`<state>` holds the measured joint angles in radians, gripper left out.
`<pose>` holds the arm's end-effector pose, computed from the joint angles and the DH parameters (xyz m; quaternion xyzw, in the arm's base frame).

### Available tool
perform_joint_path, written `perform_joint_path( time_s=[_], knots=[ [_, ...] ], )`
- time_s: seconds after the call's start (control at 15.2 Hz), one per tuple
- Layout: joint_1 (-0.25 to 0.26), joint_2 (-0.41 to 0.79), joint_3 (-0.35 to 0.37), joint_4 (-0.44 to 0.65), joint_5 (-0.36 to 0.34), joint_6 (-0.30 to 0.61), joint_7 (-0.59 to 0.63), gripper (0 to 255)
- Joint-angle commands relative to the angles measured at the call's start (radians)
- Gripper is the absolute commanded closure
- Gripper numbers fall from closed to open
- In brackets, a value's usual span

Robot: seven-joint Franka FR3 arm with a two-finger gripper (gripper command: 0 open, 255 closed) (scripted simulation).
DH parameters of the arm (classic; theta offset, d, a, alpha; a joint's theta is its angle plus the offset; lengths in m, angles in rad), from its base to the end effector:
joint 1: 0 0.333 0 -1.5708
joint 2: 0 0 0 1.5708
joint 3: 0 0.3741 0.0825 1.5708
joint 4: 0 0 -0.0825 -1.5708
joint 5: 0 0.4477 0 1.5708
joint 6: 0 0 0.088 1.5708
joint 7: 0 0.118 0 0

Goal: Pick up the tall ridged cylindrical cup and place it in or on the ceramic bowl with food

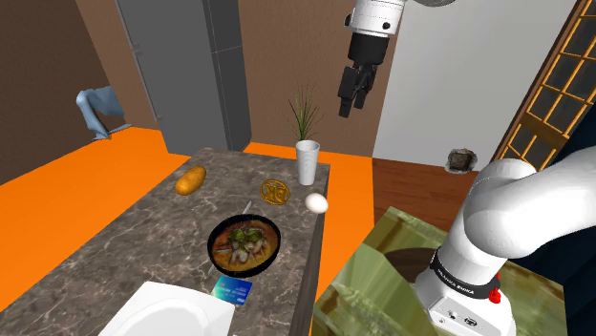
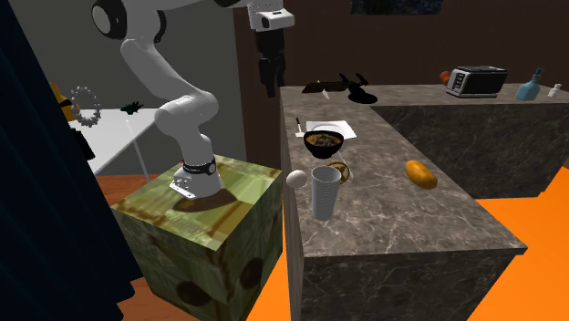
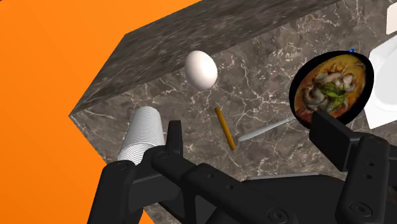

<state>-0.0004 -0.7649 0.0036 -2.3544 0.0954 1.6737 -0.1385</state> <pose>0.3472 0.0118 0.6244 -0.9958 -0.0673 -0.0451 0.0434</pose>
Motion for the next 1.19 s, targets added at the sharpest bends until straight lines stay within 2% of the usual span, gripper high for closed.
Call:
perform_joint_path(
  time_s=[0.0,0.53,1.12],
  knots=[
    [0.000,0.000,0.000,0.000,0.000,0.000,0.000,0],
    [-0.044,0.265,-0.038,0.036,-0.019,0.180,0.002,0],
    [-0.085,0.590,-0.086,0.158,-0.021,0.327,0.003,0]
  ],
)
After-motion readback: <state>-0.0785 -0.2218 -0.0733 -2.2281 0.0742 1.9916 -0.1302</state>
